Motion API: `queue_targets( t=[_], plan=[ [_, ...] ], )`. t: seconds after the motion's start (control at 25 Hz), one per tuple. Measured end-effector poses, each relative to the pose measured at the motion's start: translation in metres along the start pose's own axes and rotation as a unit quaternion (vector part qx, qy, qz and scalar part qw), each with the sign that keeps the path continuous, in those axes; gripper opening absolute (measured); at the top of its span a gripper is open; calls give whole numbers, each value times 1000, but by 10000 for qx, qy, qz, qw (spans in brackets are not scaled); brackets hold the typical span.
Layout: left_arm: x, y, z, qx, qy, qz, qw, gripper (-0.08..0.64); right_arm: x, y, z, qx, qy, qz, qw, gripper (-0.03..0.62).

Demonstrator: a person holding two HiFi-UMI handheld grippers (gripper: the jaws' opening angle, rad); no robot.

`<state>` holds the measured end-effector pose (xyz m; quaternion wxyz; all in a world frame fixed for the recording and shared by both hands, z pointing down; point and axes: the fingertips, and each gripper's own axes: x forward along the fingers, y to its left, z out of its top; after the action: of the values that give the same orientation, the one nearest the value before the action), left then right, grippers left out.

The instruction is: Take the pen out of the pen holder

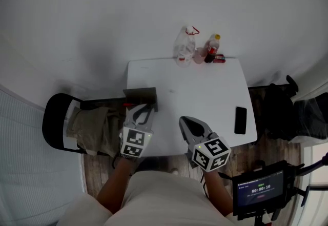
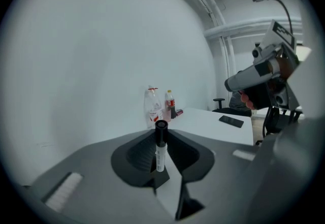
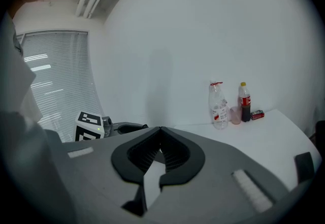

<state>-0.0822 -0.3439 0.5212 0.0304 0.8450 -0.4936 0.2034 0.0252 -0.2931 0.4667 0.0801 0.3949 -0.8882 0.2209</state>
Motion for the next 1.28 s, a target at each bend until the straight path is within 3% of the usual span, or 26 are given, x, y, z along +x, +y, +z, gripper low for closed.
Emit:
queue_targets(
  t=[0.64, 1.28],
  plan=[
    [-79, -10, 36, -205, -474, 423, 9978, 64, -23, 35, 22, -521, -214, 353, 9978, 3],
    [-122, -21, 45, -225, -771, 532, 9954, 64, -32, 53, 15, -621, -316, 443, 9966, 3]
  ],
)
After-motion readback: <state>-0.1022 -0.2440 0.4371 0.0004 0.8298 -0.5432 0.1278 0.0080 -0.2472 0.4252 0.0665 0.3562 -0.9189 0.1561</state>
